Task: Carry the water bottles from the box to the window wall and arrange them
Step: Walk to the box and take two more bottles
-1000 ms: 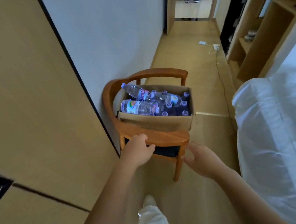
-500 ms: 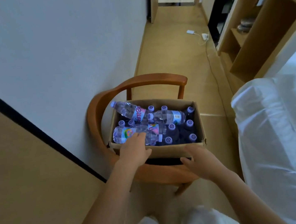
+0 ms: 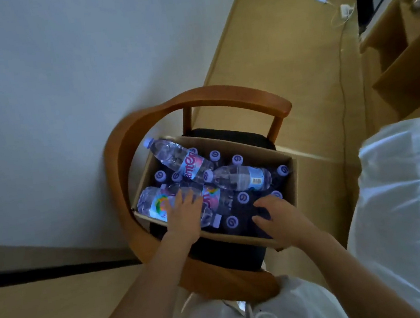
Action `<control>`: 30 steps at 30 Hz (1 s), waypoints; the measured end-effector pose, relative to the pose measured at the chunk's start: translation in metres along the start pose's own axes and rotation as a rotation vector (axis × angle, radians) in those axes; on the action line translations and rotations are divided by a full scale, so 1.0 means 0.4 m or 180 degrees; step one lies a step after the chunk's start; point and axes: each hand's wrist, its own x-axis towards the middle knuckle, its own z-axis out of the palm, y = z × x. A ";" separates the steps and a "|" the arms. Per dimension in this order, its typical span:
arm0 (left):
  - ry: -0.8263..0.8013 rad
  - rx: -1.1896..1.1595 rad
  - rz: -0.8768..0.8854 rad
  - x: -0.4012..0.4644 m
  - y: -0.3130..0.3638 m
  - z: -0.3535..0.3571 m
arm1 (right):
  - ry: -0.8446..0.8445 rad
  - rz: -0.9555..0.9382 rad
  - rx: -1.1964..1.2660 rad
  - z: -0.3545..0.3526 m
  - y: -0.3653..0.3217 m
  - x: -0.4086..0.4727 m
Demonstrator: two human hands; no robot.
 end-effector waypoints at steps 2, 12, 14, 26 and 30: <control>-0.0098 0.0064 -0.0089 0.017 0.008 0.005 | -0.0087 -0.0127 -0.0032 -0.020 0.023 0.044; 0.0637 -0.0627 -0.0246 0.033 0.014 -0.045 | -0.0112 -0.0660 0.0070 -0.042 0.039 0.228; 0.1038 -0.0977 -0.0422 0.023 0.027 -0.061 | -0.0087 -0.0764 0.0076 -0.038 0.033 0.263; 0.1996 -0.5780 -0.2135 -0.089 0.117 -0.069 | -0.0647 -0.1113 -0.0795 -0.001 0.040 0.387; 0.1951 -0.6431 -0.2385 -0.118 0.122 -0.058 | -0.0693 -0.1012 -0.0909 0.000 0.031 0.404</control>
